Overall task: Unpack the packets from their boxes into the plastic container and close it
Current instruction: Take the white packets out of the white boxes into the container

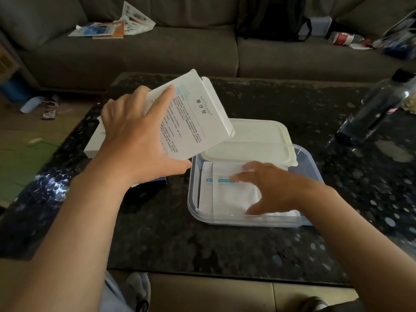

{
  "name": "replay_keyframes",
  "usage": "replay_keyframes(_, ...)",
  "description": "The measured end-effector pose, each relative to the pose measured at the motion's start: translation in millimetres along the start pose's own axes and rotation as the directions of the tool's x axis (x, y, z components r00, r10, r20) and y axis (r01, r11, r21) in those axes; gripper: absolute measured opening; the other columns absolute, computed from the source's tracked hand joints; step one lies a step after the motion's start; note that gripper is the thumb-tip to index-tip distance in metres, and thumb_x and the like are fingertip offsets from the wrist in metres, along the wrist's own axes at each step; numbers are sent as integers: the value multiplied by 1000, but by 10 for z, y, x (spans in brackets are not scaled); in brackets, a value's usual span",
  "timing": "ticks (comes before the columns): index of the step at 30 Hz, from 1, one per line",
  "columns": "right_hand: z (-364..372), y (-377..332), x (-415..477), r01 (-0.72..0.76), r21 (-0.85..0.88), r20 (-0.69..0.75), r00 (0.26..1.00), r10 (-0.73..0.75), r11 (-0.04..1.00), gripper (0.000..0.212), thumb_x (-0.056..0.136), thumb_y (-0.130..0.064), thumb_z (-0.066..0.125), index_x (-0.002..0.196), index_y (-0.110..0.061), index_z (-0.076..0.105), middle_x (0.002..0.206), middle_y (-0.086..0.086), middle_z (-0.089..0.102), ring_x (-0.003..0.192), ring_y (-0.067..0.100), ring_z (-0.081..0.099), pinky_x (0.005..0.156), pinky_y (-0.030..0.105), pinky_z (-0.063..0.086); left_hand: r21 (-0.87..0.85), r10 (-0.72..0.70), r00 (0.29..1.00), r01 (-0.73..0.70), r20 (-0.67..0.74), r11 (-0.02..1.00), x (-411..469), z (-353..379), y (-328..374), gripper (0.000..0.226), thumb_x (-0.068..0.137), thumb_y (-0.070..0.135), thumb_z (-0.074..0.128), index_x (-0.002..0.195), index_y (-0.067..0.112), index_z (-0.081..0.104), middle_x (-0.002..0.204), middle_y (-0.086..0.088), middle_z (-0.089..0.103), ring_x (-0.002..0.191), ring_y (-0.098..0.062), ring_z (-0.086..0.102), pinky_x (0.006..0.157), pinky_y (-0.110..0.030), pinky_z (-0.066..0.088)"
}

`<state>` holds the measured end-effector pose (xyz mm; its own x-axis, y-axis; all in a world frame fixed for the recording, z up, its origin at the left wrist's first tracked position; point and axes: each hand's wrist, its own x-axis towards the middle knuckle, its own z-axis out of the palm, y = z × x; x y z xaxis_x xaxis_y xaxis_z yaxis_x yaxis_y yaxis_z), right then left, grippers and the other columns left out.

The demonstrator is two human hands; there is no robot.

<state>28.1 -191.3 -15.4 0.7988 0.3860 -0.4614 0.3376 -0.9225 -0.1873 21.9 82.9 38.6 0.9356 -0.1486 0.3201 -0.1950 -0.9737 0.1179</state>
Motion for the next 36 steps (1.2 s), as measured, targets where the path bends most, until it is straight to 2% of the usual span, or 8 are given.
replay_keyframes(2,93,-2,43,30,-43,27,999,-29,999,85,87,-53,71,155,-51,20,168,-12,7,155,20,8,124,45,15,-11,16,1000,-15,18,1000,-10,3,26,128,45,77,67,153,30,16,144,-6,30,133,-34,29,114,-55,18)
replay_keyframes(3,125,1,65,40,-56,23,999,-39,998,84,89,-55,68,155,-53,17,169,-13,4,156,20,4,125,46,12,-17,21,999,-20,31,1000,-14,6,42,129,45,78,66,153,31,14,144,-5,29,133,-33,28,114,-54,18)
replay_keyframes(14,198,-62,145,117,-202,-61,989,-132,972,81,91,-64,57,157,-50,13,168,-12,12,151,24,21,124,47,23,14,44,984,-48,175,999,-40,102,183,131,48,79,62,155,35,1,153,-2,12,141,-30,11,119,-58,8)
replay_keyframes(19,132,48,90,110,121,-27,994,-107,987,75,89,-44,74,152,-46,33,163,-20,24,150,10,23,122,32,20,45,49,980,-59,193,997,-37,140,180,135,51,77,75,155,36,0,152,-1,11,141,-29,9,119,-57,6)
replay_keyframes(26,218,72,207,162,44,4,987,-162,986,77,92,-44,70,153,-54,24,166,-24,12,154,6,10,124,32,13,16,37,972,-42,234,999,-11,177,154,134,49,80,71,154,38,-2,151,1,10,141,-29,9,119,-57,6)
replay_keyframes(30,245,81,231,192,14,24,981,-192,981,78,94,-45,66,155,-54,19,167,-22,7,155,7,4,125,36,10,5,42,969,-45,244,999,-10,193,160,135,51,79,73,155,38,-3,149,3,10,140,-28,9,119,-56,6)
replay_keyframes(36,242,64,226,223,-29,13,975,-223,974,77,96,-47,63,157,-47,17,168,-19,3,155,7,-2,124,32,2,16,40,968,-45,246,999,-6,184,167,135,52,79,74,154,37,-4,150,1,10,141,-29,10,119,-56,6)
